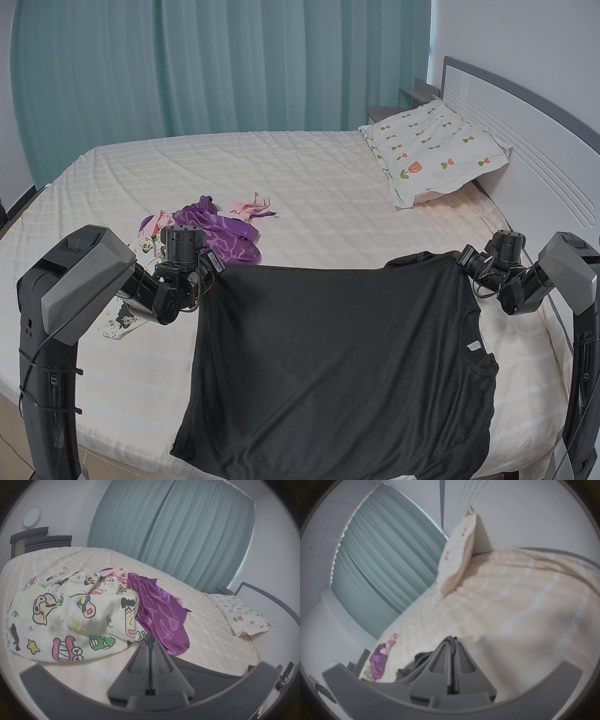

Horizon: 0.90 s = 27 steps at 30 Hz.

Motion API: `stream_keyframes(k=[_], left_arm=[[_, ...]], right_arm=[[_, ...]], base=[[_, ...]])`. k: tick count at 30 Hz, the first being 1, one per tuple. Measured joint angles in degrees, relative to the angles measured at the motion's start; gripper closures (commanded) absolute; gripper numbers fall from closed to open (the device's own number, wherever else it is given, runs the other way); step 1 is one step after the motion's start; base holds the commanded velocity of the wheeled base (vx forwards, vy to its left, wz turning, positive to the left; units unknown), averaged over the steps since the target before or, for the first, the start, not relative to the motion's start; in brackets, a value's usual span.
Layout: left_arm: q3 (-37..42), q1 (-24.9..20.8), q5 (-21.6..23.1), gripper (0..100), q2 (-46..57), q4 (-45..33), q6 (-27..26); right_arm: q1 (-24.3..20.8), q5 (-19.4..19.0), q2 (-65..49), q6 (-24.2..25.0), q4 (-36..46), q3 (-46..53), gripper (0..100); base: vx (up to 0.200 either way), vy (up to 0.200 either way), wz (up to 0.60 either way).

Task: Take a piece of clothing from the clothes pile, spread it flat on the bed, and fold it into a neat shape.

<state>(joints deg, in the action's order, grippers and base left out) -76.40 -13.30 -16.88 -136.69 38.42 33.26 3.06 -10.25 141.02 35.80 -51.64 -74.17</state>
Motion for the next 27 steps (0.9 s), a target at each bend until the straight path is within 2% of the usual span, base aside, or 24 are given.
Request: stream_keyframes(k=[12, 22, 23, 24, 27], left_arm=[[-6.21, 0.66, -1.48, 100, -3.17, -0.2, -0.11], [-11.53, 0.85, -1.96, 100, -7.85, -0.39, -0.22], [-12.11, 0.85, -1.97, 0, -8.23, -0.41, -0.22], [-12.61, 0.79, -1.97, 0, -8.53, -0.41, -0.24], [-13.85, 0.57, -2.08, 0, -9.42, -0.44, -0.24]], right_arm=[[-0.04, 1.67, -2.02, 1.04, -1.02, -9.84, 100], [-0.37, 2.11, 2.28, 0.68, -0.59, -12.59, 100], [-0.23, 2.21, 2.74, 0.71, -0.56, -12.63, 100], [-0.06, 2.34, 3.13, 0.71, -0.55, -12.65, 0], [0.4, 2.79, 4.27, 0.73, -0.55, -12.74, 0]], base=[[0.0, 0.0, 0.0], [0.0, 0.0, 0.0], [0.0, 0.0, 0.0], [0.0, 0.0, 0.0], [0.0, 0.0, 0.0]])
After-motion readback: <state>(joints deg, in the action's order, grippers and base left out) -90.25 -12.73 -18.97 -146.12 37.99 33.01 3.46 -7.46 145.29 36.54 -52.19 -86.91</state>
